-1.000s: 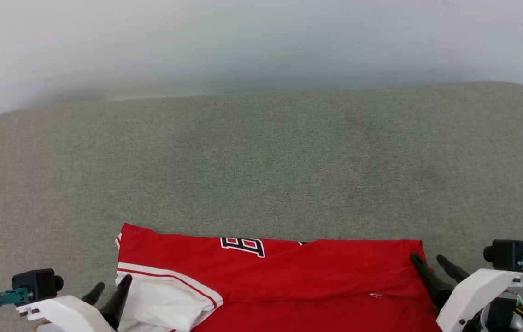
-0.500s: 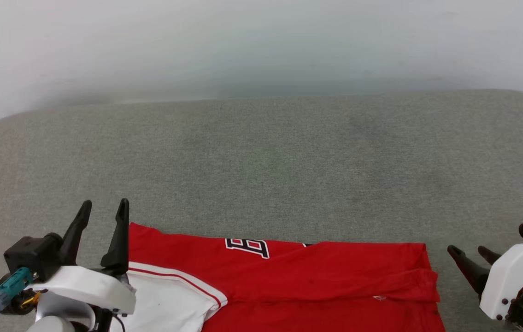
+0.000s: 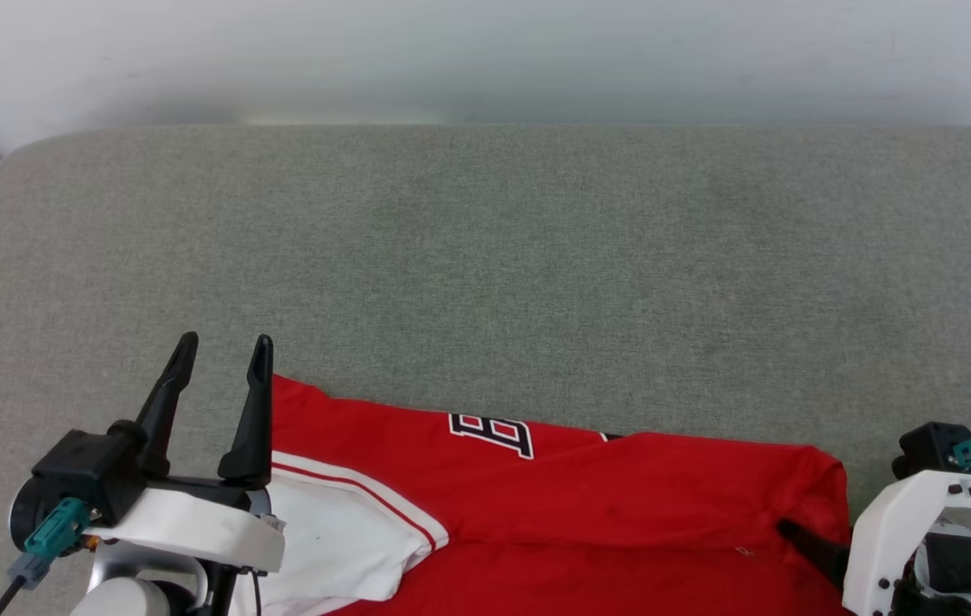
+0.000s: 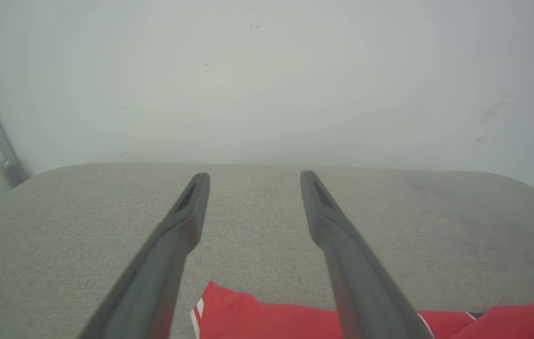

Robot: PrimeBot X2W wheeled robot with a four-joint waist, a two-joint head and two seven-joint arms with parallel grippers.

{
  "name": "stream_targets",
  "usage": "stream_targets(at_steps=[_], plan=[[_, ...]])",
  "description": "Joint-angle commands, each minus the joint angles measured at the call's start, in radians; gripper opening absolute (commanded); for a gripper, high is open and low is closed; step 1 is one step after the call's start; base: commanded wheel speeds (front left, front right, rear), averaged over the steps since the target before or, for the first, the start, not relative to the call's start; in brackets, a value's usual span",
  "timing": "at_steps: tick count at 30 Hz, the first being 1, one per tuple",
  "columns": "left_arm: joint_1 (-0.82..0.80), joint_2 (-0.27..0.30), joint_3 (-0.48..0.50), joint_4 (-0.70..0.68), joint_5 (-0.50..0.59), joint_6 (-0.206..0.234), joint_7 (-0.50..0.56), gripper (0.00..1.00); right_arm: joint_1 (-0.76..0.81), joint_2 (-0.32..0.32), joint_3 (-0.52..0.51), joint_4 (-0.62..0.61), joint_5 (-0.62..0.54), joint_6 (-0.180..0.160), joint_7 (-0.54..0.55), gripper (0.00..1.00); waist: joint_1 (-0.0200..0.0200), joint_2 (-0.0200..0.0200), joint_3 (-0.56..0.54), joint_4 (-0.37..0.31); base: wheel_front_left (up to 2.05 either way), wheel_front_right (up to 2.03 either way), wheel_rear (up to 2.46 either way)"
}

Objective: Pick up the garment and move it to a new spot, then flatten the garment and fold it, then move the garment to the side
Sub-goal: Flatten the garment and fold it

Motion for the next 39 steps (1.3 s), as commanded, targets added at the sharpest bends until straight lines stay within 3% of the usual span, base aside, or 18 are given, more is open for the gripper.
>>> stream_targets(at_steps=[1, 2, 3, 5, 20, 26, 27, 30, 34, 39], plan=[[-0.001, -0.001, 0.004, -0.002, 0.011, -0.005, -0.006, 1.0, 0.002, 0.02, 0.02, 0.045, 0.006, 0.0, 0.013, 1.0, 0.0, 0.0, 0.006, 0.006, 0.0, 0.0, 0.0], [0.003, 0.001, 0.004, -0.002, 0.015, -0.005, -0.006, 1.0, 0.005, 0.026, 0.026, 0.059, 0.011, 0.0, 0.018, 0.98, 0.0, 0.0, 0.005, 0.007, 0.0, 0.0, 0.0], [0.009, 0.003, 0.004, 0.0, 0.017, -0.005, -0.006, 1.0, 0.007, 0.028, 0.032, 0.07, 0.013, 0.0, 0.018, 0.46, 0.0, 0.0, 0.001, 0.006, 0.0, 0.0, 0.0], [0.021, 0.007, 0.004, 0.004, 0.019, -0.002, -0.007, 1.0, 0.006, 0.028, 0.041, 0.084, 0.02, 0.0, 0.015, 0.0, 0.0, 0.0, -0.009, 0.002, 0.0, 0.0, 0.0], [0.075, 0.022, -0.001, -0.008, 0.016, 0.028, 0.013, 1.0, -0.062, -0.062, 0.013, 0.044, 0.01, 0.0, -0.044, 0.0, 0.0, 0.0, -0.1, -0.051, 0.0, 0.0, 0.0], [0.084, 0.018, -0.006, -0.009, 0.012, 0.035, 0.015, 1.0, -0.05, -0.093, -0.138, 0.035, -0.012, 0.0, -0.035, 0.0, 0.0, 0.0, -0.113, -0.066, 0.0, 0.0, 0.0], [0.088, 0.016, -0.007, -0.009, 0.008, 0.036, 0.016, 1.0, -0.044, -0.08, -0.213, 0.026, -0.017, 0.0, -0.018, 0.0, 0.0, 0.0, -0.115, -0.069, 0.0, 0.0, 0.0], [0.095, 0.013, -0.005, -0.011, 0.003, 0.037, 0.014, 1.0, -0.047, -0.038, -0.287, -0.011, 0.0, 0.0, 0.028, 0.0, 0.0, 0.0, -0.114, -0.074, 0.0, 0.0, 0.0], [0.096, 0.013, -0.003, -0.012, 0.002, 0.037, 0.013, 1.0, -0.057, 0.031, -0.334, -0.045, 0.057, 0.0, 0.111, 0.0, 0.0, 0.0, -0.112, -0.073, 0.0, 0.0, 0.0], [0.088, 0.014, -0.007, -0.013, 0.003, 0.033, 0.014, 1.0, -0.073, 0.12, -0.338, -0.099, 0.248, 0.0, 0.262, 0.0, 0.0, 0.0, -0.108, -0.057, 0.0, 0.0, 0.0]])
